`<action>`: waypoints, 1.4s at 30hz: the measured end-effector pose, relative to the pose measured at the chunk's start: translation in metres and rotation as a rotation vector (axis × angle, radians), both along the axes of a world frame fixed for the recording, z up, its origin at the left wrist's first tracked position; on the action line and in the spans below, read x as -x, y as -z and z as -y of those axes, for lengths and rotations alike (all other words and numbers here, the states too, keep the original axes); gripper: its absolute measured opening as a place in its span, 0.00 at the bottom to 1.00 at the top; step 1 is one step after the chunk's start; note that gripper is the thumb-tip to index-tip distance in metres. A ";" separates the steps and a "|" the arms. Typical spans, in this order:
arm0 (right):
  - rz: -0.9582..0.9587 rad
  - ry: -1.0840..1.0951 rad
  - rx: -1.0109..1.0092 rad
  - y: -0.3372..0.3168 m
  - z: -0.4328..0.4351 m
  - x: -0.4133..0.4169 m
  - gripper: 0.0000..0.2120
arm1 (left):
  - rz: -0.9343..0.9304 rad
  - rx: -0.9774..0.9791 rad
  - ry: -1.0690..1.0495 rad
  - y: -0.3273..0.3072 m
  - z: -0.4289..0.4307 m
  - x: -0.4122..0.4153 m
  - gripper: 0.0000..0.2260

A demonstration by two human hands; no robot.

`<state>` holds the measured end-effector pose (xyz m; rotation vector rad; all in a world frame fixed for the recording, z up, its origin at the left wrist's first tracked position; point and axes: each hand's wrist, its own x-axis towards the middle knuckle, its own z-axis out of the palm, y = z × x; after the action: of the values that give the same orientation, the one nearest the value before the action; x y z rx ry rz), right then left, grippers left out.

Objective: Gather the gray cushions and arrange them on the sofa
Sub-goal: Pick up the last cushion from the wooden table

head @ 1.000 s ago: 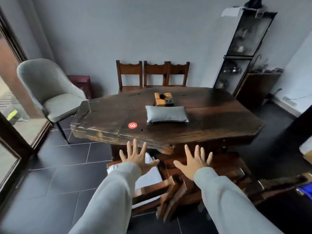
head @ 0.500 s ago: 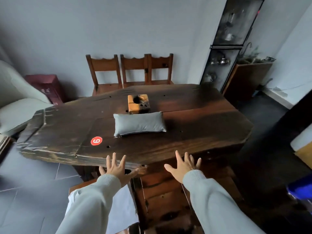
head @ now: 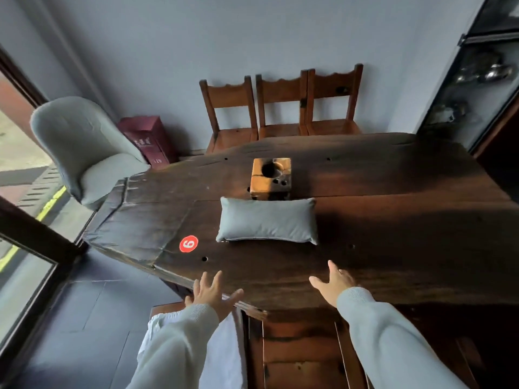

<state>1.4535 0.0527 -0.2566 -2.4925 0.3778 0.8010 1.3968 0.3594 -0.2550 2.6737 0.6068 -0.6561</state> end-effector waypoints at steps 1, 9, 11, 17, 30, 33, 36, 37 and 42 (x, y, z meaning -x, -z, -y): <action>0.021 0.011 -0.005 0.005 -0.001 -0.017 0.38 | 0.020 0.010 0.011 0.003 -0.007 -0.022 0.39; 0.365 0.327 -0.128 0.043 -0.025 -0.132 0.28 | 0.253 0.034 0.139 0.052 -0.056 -0.190 0.32; 0.397 0.410 -0.204 0.053 -0.031 -0.169 0.34 | 0.353 0.111 0.089 0.062 -0.066 -0.234 0.30; 0.301 0.620 -0.376 0.135 -0.051 -0.227 0.51 | 0.307 0.555 -0.287 0.140 -0.093 -0.295 0.28; 0.388 0.459 -0.131 0.099 -0.032 -0.166 0.41 | 0.279 0.412 -0.313 0.099 -0.106 -0.224 0.38; 0.386 0.357 -0.208 0.074 -0.030 -0.145 0.38 | 0.328 0.333 -0.312 0.059 -0.107 -0.184 0.40; 0.433 0.247 -0.279 0.037 -0.031 -0.129 0.38 | 0.407 0.265 -0.328 0.002 -0.110 -0.136 0.41; 0.414 0.209 -0.304 0.015 -0.031 -0.121 0.38 | 0.398 0.248 -0.353 -0.027 -0.110 -0.111 0.40; 0.521 0.017 -0.436 -0.078 -0.053 -0.089 0.35 | 0.613 0.171 -0.453 -0.137 -0.108 -0.011 0.35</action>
<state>1.5430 0.1061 -0.1782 -2.1678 0.0310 0.1738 1.4076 0.4676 -0.1180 2.2735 0.8746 0.2212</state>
